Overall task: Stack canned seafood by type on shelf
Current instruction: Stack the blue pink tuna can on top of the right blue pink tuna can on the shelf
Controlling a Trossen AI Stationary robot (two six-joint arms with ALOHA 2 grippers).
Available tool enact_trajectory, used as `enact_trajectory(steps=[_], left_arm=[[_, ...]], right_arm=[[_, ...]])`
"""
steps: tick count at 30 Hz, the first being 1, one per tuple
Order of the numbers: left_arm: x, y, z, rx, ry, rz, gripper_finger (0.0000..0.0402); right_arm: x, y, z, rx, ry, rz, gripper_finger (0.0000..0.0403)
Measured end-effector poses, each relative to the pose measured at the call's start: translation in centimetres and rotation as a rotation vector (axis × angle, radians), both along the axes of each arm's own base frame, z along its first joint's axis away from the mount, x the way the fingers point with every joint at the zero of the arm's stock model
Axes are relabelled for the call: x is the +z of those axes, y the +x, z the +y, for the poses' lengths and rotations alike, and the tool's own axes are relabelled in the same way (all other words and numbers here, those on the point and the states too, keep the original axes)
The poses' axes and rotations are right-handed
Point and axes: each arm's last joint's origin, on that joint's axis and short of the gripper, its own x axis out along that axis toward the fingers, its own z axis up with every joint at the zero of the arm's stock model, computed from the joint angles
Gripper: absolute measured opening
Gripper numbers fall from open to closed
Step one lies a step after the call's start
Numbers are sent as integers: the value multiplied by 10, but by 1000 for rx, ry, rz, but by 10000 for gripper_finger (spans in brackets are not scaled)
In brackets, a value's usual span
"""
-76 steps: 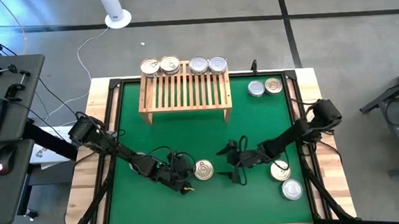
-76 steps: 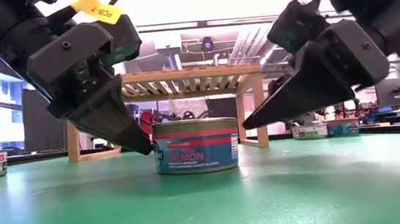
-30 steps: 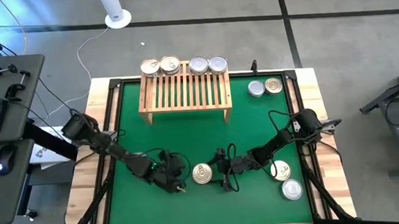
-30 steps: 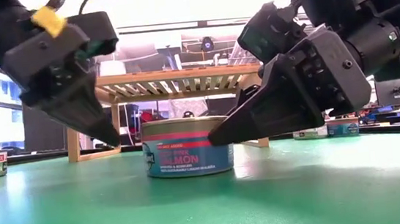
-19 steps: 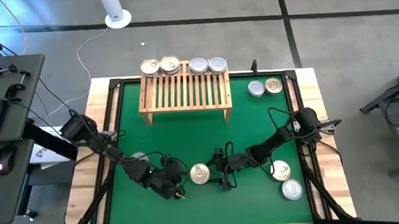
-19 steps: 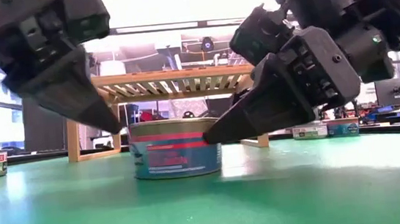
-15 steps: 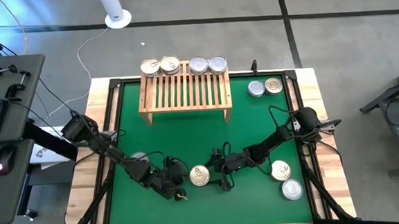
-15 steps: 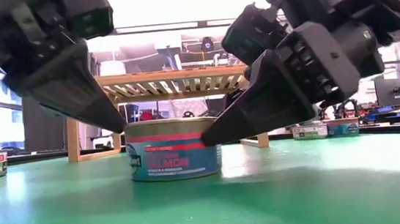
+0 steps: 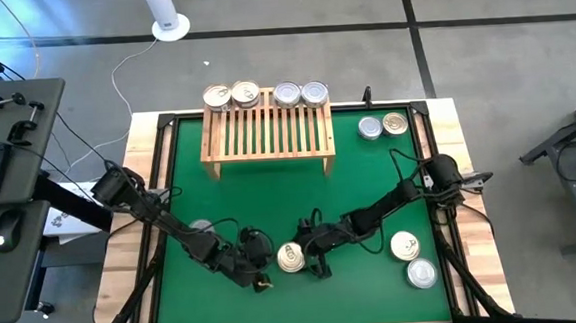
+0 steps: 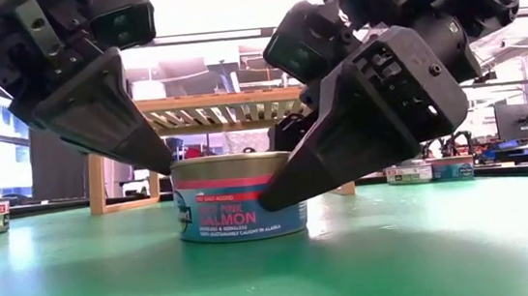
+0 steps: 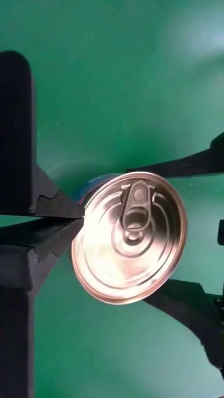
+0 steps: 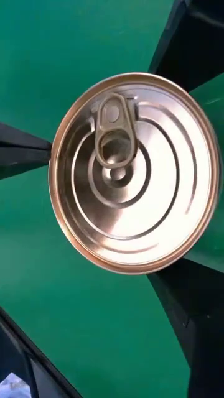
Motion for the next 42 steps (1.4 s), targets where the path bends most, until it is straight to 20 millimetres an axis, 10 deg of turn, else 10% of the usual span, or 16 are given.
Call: enact_trajectory(steps=[12, 31, 42], left_arm=[[1, 1, 7, 57, 82, -23, 0], [21, -56, -1, 173, 106, 151, 0], [3, -91, -9, 298, 97, 33, 0]], right_arm=[[-5, -6, -4, -49, 7, -50, 364], [0, -7, -1, -107, -3, -60, 360], [97, -11, -22, -153, -29, -248, 360]])
